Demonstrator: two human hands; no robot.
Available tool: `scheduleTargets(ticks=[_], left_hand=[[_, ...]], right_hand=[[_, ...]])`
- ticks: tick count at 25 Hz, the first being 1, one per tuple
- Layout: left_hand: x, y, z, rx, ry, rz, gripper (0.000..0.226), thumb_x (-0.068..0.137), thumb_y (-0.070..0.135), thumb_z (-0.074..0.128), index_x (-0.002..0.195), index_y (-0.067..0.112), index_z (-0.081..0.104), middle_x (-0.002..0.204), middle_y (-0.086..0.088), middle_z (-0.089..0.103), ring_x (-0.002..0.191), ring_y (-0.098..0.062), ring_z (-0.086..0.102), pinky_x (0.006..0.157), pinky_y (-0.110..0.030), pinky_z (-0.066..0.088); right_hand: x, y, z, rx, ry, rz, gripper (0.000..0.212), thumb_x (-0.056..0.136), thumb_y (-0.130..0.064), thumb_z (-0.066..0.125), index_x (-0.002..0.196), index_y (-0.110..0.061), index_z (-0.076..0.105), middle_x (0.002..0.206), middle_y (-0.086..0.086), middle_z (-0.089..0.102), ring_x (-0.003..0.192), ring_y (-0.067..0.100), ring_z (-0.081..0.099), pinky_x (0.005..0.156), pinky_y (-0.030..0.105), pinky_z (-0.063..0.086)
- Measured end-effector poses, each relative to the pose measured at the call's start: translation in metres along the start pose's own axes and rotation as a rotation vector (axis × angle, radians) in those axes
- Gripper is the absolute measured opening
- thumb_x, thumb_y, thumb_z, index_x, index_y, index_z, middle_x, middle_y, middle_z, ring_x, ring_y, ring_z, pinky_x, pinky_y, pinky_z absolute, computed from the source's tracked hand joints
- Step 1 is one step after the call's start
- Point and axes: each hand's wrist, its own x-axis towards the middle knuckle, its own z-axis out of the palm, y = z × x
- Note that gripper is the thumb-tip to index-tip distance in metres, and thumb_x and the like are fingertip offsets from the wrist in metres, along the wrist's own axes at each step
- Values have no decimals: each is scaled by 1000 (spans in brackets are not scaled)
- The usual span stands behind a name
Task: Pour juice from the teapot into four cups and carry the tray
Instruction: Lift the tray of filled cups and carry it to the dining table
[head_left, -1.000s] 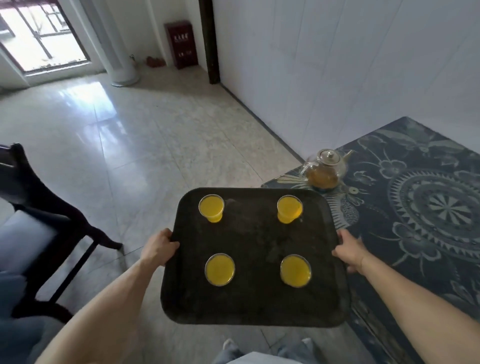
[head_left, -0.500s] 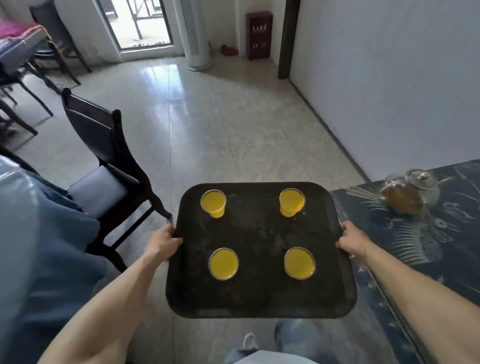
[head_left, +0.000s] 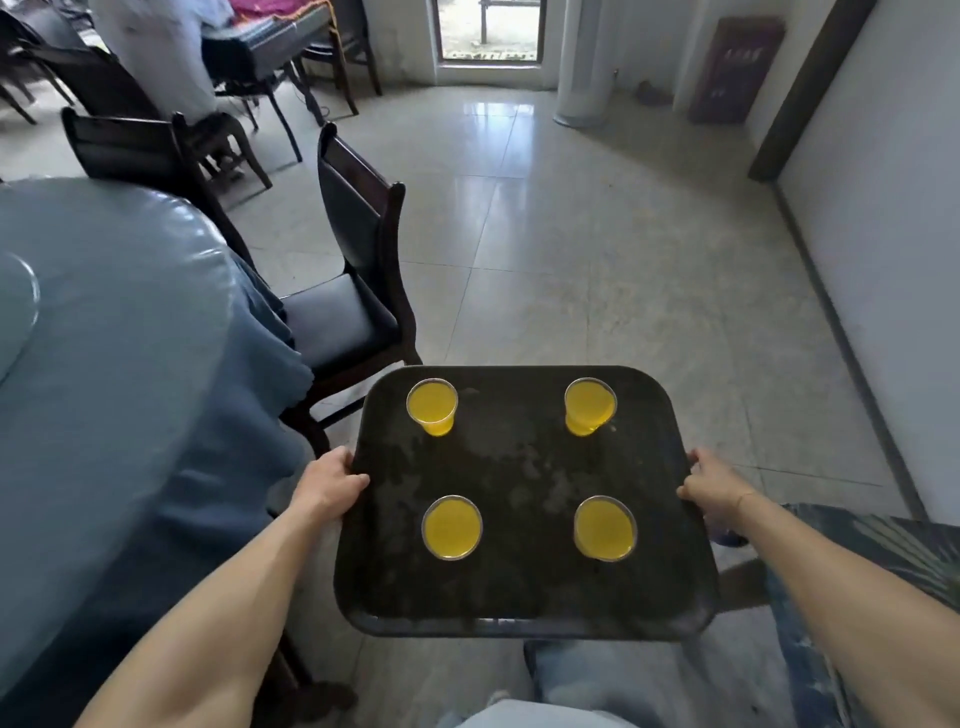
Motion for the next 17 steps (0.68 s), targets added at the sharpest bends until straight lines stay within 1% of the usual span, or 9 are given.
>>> scheduleTargets(ticks=[1,3,4,6,9,10,12,14,17], left_hand=[[1,-2,-1,-4,16,-29,13,91,22,65,101,18,59,96,-2,64,90,-21,62,71,-34,51],[1,-6,-2,2,49,-67,14,91,23,64,101,16,59,96,-4,64,88,-24,62,68,-35,52],[1,-7,-2,6,69,-82,14,91,24,63,101,16,59,96,-5,64,87,-24,62,68,-35,51],[2,-6,-2,-1,103,-118,13,90,24,63,100,16,58,96,-4,64,86,-23,61,68,-35,52],[2,-6,-1,-40,129,-204,14,92,25,62,103,18,58,88,2,61,77,-16,60,58,-32,53],[1,-6,0,-48,137,-230,14,92,25,61,103,18,58,88,2,61,77,-16,60,59,-33,55],[1,-8,2,-57,157,-267,16,90,26,62,103,18,58,92,-1,64,83,-20,62,69,-40,58],[-1,-10,4,-75,192,-298,16,89,25,63,103,17,60,94,-3,66,87,-23,63,76,-43,58],[-2,-15,4,-107,219,-335,16,89,24,64,103,16,60,94,-6,67,87,-25,65,77,-43,58]], right_hand=[[11,-10,0,-16,-31,-12,28,95,4,52,118,-12,49,100,16,61,87,32,63,59,40,55],[31,-32,-1,-46,-83,-14,25,97,1,51,115,-16,48,104,17,61,94,36,65,70,50,62],[40,-43,-3,-70,-103,-16,24,97,0,51,114,-17,48,107,17,61,98,37,65,75,54,63],[57,-63,-7,-113,-133,-37,24,96,0,50,110,-19,48,109,18,62,101,38,65,79,56,63],[78,-96,-12,-141,-179,-64,24,96,3,47,107,-17,48,108,17,61,101,37,65,78,56,63],[84,-106,-14,-150,-191,-71,24,96,4,47,109,-16,48,107,17,61,100,37,66,77,55,63],[95,-125,-16,-181,-208,-100,25,96,5,47,114,-13,48,106,18,60,100,39,66,73,52,62],[104,-143,-17,-225,-229,-145,27,96,4,48,118,-13,47,109,17,60,99,38,66,68,48,61],[112,-166,-15,-282,-259,-182,30,98,4,48,121,-15,45,115,17,58,93,34,66,65,46,60]])
